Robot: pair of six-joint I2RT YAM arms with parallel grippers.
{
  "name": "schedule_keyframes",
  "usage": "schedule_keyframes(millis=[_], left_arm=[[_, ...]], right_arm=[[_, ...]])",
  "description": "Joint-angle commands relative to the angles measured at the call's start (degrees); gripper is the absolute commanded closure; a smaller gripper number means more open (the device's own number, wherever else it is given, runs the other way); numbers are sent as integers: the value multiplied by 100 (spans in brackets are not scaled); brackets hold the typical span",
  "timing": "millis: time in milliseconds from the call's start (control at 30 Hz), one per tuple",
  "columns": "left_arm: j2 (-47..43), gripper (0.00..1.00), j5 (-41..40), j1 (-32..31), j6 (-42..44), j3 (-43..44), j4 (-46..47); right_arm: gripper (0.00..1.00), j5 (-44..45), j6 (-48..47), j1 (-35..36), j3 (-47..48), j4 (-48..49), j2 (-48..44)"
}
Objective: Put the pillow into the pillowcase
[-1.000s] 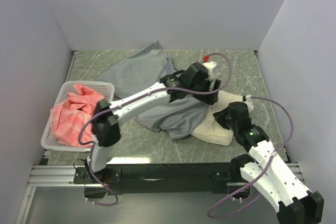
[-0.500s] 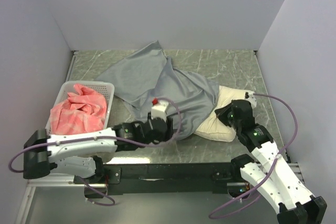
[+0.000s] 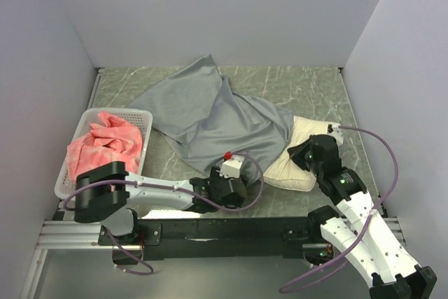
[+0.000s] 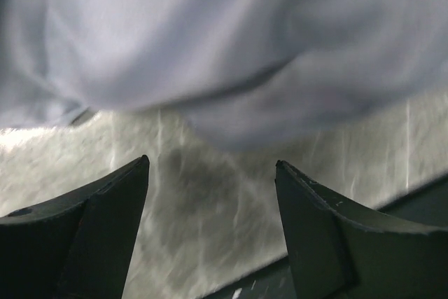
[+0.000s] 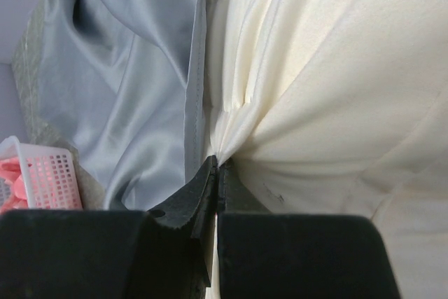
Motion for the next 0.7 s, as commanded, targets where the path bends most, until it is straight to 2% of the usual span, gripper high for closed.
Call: schedule_keyframes(millis=[0, 167, 233, 267, 300, 333, 433, 467, 500, 533, 567, 667], left_arm=[[591, 20, -847, -14, -531, 528, 159], [1058, 23, -1524, 21, -821, 774, 142], [1216, 44, -1648, 21, -893, 968, -25], [1226, 59, -1561, 21, -779, 1038, 9], [1191, 87, -1439, -14, -387, 1126, 88], [1147, 97, -1272, -57, -122, 1161, 193], [761, 99, 121, -330, 1056, 1135, 895], [577, 99, 1197, -391, 1302, 1135, 1271], [488, 99, 1678, -531, 1601, 1161, 1388], [400, 99, 2066, -593, 1699, 1153, 1511], [260, 99, 3096, -629, 1787, 1135, 1808], [23, 99, 4114, -734, 2051, 1048, 2196]], right_arm=[[100, -101, -19, 36, 448, 448, -219], [100, -111, -19, 27, 536, 360, -210], [100, -110, -37, 27, 545, 334, -237], [100, -102, -37, 36, 562, 325, -272], [100, -76, -46, 27, 571, 325, -289], [100, -49, -54, 36, 580, 299, -307], [100, 74, -89, 36, 580, 290, -351], [100, 92, -81, 45, 536, 316, -386], [100, 161, -63, 88, 501, 351, -412], [100, 206, -20, 106, 396, 421, -447], [100, 267, 15, 150, 343, 448, -500], [100, 618, 182, 501, 36, 623, -579]])
